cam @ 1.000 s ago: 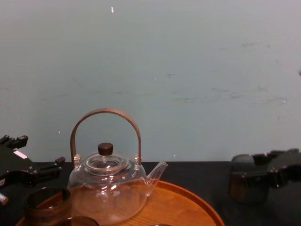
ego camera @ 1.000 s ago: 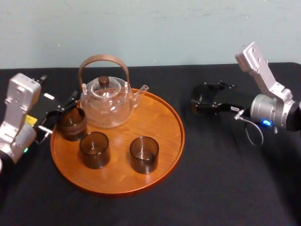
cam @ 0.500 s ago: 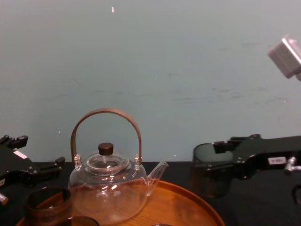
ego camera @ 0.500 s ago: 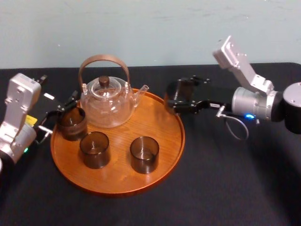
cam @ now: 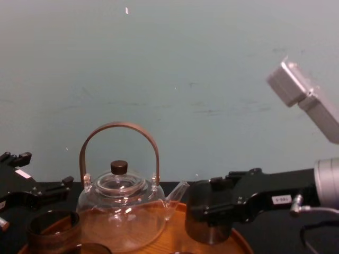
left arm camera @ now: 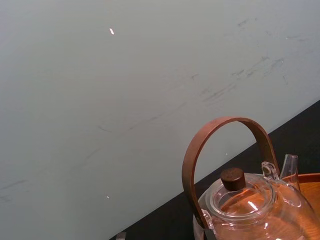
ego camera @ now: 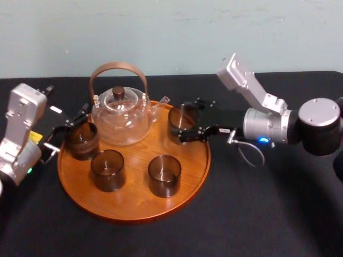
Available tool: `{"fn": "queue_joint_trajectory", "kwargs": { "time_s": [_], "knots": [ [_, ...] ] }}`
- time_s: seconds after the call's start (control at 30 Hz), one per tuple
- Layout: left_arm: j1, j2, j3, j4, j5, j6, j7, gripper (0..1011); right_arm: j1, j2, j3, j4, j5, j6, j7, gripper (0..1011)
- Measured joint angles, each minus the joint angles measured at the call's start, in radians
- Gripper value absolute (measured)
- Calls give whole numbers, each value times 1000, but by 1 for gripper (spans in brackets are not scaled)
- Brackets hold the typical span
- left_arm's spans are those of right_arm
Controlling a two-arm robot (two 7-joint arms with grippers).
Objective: Pick up the glass from the table and place it on the tray.
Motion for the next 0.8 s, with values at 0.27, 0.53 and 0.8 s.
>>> {"fn": "queue_joint_trajectory", "kwargs": {
  "time_s": [0.27,0.53,0.8],
  "knots": [
    [0,0,0,0,0,0,0,1001,7,-25,-20,52,1,-14,-4,911],
    [0,0,0,0,0,0,0,1001,9,-42,-27,94,-2,-23,-11,911],
    [0,0,0,0,0,0,0,1001,10,-55,-29,121,-4,-28,-16,911]
  ]
}}
